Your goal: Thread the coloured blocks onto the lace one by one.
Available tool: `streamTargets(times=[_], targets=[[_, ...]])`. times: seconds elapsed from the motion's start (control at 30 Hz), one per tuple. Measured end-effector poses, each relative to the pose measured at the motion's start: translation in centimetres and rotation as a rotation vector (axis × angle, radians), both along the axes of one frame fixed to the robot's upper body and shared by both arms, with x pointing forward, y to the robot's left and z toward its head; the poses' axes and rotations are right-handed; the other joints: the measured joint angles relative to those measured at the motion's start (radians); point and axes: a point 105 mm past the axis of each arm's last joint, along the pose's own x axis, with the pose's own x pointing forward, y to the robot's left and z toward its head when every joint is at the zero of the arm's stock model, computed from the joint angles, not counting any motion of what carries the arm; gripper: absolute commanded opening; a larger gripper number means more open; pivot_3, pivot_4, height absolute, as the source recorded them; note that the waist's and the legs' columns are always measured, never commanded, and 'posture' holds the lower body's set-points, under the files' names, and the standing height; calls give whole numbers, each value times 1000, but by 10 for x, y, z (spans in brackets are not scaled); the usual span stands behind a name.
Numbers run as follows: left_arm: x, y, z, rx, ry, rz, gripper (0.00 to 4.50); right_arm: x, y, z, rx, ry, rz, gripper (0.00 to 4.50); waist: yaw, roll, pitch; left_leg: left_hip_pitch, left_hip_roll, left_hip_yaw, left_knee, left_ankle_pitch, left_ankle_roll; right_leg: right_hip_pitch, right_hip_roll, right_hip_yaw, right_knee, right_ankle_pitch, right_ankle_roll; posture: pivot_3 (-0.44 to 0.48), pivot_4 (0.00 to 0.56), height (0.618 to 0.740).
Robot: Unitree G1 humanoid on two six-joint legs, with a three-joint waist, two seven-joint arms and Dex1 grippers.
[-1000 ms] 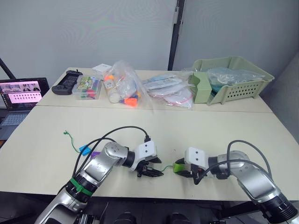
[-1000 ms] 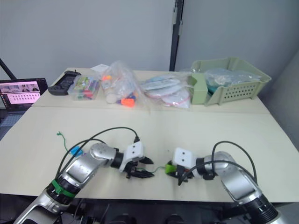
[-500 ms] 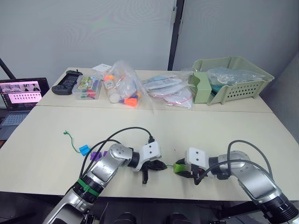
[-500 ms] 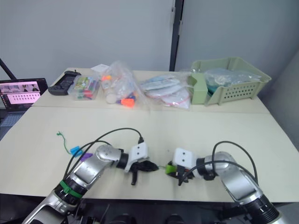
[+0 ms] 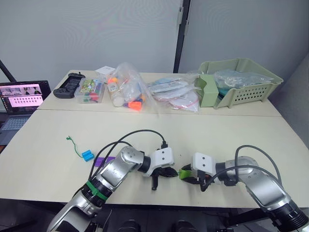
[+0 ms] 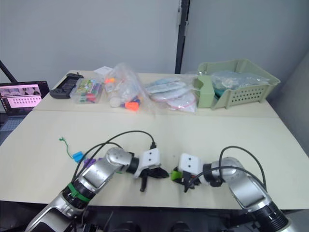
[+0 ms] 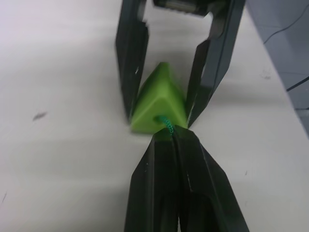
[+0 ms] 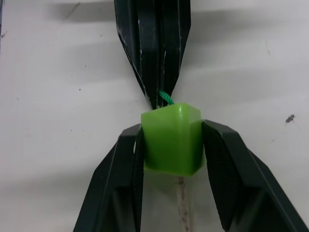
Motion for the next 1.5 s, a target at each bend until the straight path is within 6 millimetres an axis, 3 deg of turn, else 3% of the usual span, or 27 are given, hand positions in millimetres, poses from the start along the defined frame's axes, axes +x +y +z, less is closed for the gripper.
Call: streamTargets(times=[0.27, 0.37, 0.43, 0.67, 0.93, 1.13, 1.4, 1.5], targets=[[2, -3, -2, 16, 6, 18, 0, 0, -1, 0, -3, 3, -4, 1296, 2, 0, 0, 0, 0, 0, 0, 0, 0, 0, 0, 0, 0, 0, 0, 0, 150, 740], [3, -2, -1, 12, 5, 27, 828, 0, 0, 0, -3, 3, -5, 1296, 2, 0, 0, 0, 0, 0, 0, 0, 0, 0, 0, 0, 0, 0, 0, 0, 150, 740], [4, 0, 2, 4, 1, 25, 1526, 1, 1, 0, 4, 4, -14, 2374, -1, 0, 0, 0, 0, 0, 0, 0, 0, 0, 0, 0, 0, 0, 0, 0, 150, 740], [3, 7, 5, 12, -19, 4, 3748, 0, -6, 2, 23, 18, -71, 4500, -2, 0, 0, -1, 0, -1, -1, 0, 0, -1, 0, 0, 0, 0, 0, 0, 150, 740], [2, -23, 7, -22, -63, -11, 3748, -13, -38, 3, -14, 68, -124, 4500, 7, 0, 0, -3, 0, 1, 0, 0, 0, -1, -1, 1, -3, 1, 2, 0, 150, 740], [-2, -30, -6, 17, -39, -25, 3748, -11, -40, 2, -7, 68, -133, 4500, -6, 0, 0, -3, 0, 1, -1, 0, 0, -2, 0, 1, -3, 1, 2, 0, 150, 740], [7, -25, -5, 64, -58, -1, 1325, -6, -36, 3, 12, 56, -129, 4500, -6, 0, 0, -2, 0, 0, -1, 0, 0, -1, 1, 1, -3, 1, 2, 0, 150, 740], [7, -24, -5, 67, -57, 0, 1311, -6, -36, 3, 12, 56, -129, 4500, -6, 0, 0, -2, 0, 0, -1, 0, 0, -1, 1, 1, -3, 1, 2, 0, 150, 740]])
